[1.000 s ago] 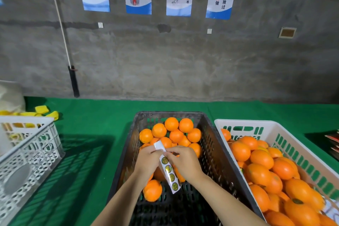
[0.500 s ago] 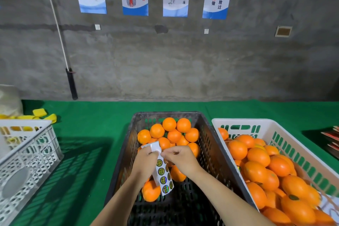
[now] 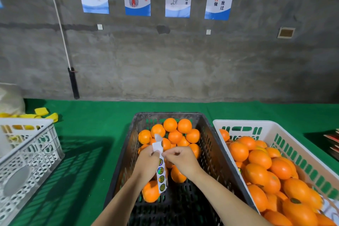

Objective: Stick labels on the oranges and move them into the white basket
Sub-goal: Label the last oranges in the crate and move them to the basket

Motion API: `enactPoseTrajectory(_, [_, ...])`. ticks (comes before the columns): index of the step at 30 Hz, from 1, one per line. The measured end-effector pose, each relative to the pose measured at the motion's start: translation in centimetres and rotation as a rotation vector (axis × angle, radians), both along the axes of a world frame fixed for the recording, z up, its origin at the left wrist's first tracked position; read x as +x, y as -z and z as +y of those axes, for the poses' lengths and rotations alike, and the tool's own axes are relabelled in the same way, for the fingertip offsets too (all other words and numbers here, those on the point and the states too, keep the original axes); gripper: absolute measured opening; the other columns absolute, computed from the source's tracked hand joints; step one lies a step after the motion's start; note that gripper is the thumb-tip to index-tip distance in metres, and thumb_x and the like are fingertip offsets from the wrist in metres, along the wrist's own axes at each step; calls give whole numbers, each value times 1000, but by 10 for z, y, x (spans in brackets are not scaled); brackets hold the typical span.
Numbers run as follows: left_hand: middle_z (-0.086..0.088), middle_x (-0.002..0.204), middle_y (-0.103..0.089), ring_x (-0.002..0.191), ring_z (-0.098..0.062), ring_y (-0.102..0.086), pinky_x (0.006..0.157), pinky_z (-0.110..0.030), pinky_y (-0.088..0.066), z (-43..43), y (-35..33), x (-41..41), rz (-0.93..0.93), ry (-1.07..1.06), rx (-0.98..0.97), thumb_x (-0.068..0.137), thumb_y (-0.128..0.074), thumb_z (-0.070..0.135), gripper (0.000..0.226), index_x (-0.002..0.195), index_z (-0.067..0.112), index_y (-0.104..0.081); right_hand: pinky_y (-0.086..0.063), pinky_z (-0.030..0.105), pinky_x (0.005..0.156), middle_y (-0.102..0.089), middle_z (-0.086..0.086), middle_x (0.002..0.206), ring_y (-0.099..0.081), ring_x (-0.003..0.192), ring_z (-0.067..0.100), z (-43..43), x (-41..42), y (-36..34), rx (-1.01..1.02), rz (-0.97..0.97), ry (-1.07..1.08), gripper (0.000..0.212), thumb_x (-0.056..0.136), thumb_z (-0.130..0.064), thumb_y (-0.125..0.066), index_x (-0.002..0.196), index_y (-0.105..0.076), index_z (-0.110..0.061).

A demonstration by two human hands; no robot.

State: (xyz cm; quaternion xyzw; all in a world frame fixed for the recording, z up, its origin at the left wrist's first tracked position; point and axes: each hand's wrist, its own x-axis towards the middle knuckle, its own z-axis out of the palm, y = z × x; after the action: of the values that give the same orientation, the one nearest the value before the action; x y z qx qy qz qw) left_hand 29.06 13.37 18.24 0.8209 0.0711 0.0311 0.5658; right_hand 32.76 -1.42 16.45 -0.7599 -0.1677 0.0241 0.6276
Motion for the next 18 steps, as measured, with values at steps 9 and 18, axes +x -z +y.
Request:
enactPoseTrajectory(9, [-24, 88, -61, 72, -20, -51, 65, -34, -39, 0, 3, 2, -1, -119, 57, 100, -40, 15, 25, 105, -1, -58, -51, 20, 65, -64, -7, 64, -60, 67, 6, 1, 4, 2, 19, 31, 70, 15, 91, -9, -69, 77, -75, -9])
enactPoseTrajectory(18, [-6, 104, -66, 81, -26, -60, 62, -34, -40, 8, 9, -6, 93, -213, 785, 100, -37, 15, 27, 126, 14, -44, -33, 34, 57, -47, 2, 59, -40, 55, 20, -26, 24, 31, -457, 61, 297, 43, 95, -39, -65, 60, -50, -19])
